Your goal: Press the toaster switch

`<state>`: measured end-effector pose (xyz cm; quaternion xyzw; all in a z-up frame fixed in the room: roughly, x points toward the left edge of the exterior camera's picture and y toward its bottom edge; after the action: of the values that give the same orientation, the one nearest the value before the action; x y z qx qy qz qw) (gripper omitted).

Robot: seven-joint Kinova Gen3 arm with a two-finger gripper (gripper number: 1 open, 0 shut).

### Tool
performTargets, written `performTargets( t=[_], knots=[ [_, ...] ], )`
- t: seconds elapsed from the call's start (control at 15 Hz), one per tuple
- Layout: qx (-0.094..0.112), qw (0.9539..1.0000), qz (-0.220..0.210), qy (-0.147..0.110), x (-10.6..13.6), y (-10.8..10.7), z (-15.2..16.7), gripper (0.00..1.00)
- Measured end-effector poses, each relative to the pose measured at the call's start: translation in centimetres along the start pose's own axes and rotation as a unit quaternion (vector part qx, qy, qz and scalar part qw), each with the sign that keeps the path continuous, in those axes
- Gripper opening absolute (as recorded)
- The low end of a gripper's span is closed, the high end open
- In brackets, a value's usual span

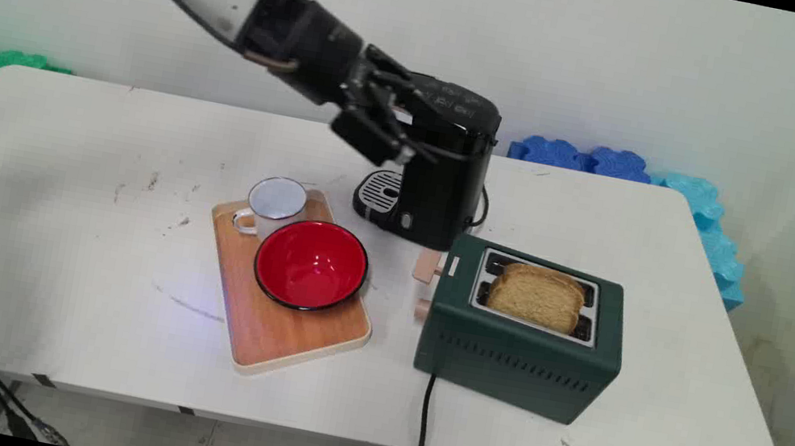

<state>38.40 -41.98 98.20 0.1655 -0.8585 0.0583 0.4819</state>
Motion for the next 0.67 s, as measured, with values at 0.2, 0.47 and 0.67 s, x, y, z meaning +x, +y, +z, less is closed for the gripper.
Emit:
performTargets(
  t=[0.2,0.47,0.67],
  knots=[
    [-0.013,0.9997,0.014,-0.012,-2.2,-0.6,-1.1,1.0],
    [-0.027,0.9989,0.034,-0.018,-4.1,-0.9,-1.0,1.0],
    [-0.034,0.9979,0.053,-0.015,-4.8,-0.9,-0.2,0.0]
  ],
)
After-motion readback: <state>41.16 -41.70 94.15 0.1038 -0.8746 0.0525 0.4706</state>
